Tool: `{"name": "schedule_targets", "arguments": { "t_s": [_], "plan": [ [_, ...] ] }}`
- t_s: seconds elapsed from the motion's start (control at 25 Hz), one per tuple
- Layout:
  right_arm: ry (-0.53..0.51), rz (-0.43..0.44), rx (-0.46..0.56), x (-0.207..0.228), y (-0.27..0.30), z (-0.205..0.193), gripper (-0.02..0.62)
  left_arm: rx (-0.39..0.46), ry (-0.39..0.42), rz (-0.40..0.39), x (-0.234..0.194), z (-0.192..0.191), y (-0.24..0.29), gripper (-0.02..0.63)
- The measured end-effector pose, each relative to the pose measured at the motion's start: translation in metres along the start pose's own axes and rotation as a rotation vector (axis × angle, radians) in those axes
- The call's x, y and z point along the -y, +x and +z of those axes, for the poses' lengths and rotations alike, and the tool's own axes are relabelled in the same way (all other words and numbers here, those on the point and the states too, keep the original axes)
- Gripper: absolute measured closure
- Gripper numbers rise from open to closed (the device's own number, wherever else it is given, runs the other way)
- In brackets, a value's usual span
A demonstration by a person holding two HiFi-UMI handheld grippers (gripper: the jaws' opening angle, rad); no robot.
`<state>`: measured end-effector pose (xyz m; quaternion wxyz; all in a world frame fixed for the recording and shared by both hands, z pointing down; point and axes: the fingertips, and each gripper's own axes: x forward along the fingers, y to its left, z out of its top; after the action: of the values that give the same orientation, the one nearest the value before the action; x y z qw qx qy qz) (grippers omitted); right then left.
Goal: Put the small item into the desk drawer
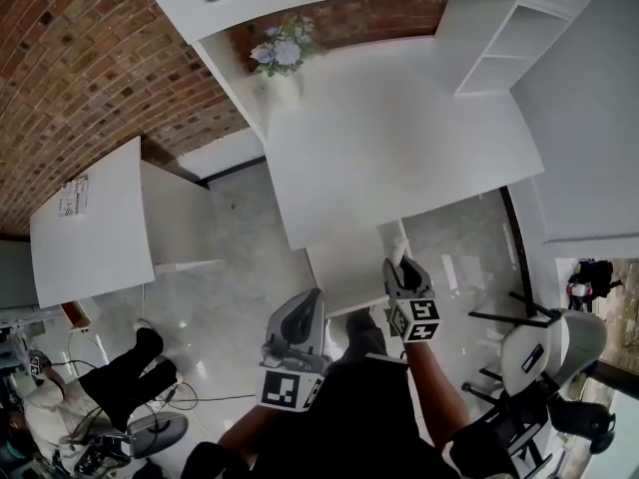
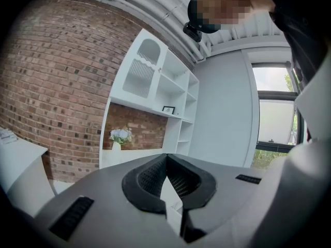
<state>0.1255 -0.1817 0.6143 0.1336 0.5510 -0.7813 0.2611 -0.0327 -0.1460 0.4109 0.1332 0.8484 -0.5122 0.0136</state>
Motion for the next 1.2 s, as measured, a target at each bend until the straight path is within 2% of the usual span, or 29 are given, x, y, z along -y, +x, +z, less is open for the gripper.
{"name": "schedule_targets", "arguments": {
  "t_s": [0.32, 0.44, 0.92, 1.2],
  "plan": [
    [0.119, -0.040, -0.142, 0.049, 0.048, -0.067, 0.454, -0.032, -0.006, 0.011, 0.008, -0.014, 0.025, 0.583],
    [0.141, -0.052, -0.192, 0.061, 0.063, -0.087, 0.454, -0.042, -0.031, 0.019, 0.009, -0.019, 0.034, 0.583],
    [0.243, -0.097, -0.334, 0.095, 0.113, -0.148, 0.454, -0.081, -0.046, 0.015, 0.006, -0.048, 0.057, 0.583],
    [0.261, -0.130, -0.390, 0.111, 0.142, -0.177, 0.454, -0.106, -0.049, 0.005, 0.002, -0.065, 0.068, 0.583]
  ]
}}
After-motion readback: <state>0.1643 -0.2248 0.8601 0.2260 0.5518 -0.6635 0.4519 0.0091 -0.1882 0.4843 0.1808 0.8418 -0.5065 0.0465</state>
